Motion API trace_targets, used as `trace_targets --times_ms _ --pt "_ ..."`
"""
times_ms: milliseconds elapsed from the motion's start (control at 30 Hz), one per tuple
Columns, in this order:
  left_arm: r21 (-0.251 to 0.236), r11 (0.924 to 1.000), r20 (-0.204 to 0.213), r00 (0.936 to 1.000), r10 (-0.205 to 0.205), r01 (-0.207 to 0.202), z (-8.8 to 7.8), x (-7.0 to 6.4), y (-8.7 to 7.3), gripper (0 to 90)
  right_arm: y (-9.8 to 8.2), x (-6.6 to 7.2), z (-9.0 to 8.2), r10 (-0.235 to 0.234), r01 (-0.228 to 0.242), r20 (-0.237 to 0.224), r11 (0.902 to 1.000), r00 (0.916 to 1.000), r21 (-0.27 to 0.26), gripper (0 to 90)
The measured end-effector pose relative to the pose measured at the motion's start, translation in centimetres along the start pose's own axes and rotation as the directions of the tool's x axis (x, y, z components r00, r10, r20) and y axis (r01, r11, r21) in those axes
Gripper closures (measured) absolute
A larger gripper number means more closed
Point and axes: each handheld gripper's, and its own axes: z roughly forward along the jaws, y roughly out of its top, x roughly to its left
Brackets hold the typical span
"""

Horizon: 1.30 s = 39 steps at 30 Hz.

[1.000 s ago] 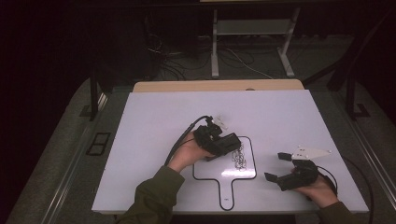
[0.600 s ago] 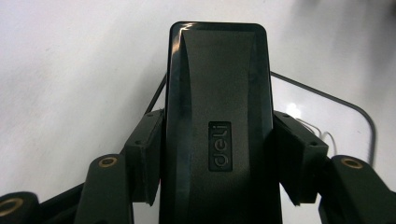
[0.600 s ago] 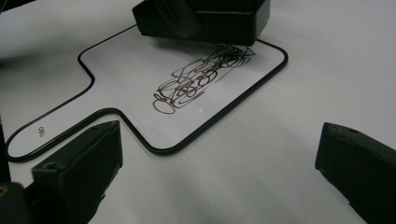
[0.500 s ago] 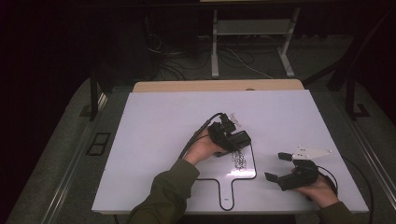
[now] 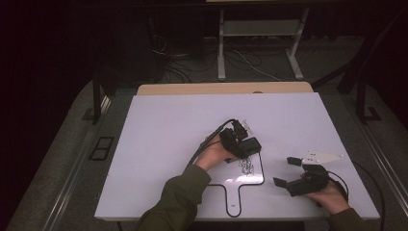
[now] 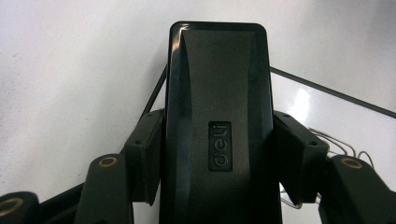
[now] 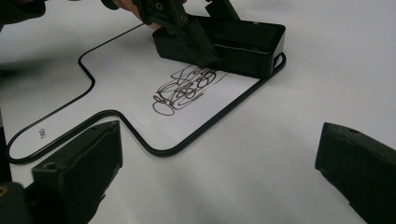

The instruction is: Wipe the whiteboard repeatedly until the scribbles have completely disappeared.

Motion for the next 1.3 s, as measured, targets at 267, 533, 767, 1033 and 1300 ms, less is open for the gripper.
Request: trace_targets --times_ms 267,533,767,1033,1300 --pt "0.021 0.9995 0.003 0.9997 0.025 -0.025 -0.1 -0.4 0.0 39.4 0.0 0.0 0.0 0.000 0.000 -0.001 1.0000 1.0000 0.001 0.0" --pt "0.022 0.9992 0.002 0.9994 0.034 -0.034 -0.2 -0.8 0.0 39.5 0.0 0.0 0.0 0.003 -0.003 -0.001 1.0000 1.0000 0.003 0.0" --pt "0.021 0.9991 0.013 0.9992 0.037 -0.037 -0.2 -1.2 -0.2 39.4 0.0 0.0 0.0 0.003 -0.003 -0.001 1.0000 1.0000 0.005 0.0" --pt "0.024 0.9985 0.022 0.9986 0.048 -0.049 -0.2 -1.8 -0.3 39.4 0.0 0.0 0.1 0.002 -0.002 0.000 1.0000 1.0000 0.002 0.0" --pt "0.036 0.9957 0.031 0.9960 0.084 -0.085 -0.4 -2.2 -0.4 39.4 0.0 0.0 0.1 0.003 -0.003 0.001 1.0000 1.0000 0.003 0.0"
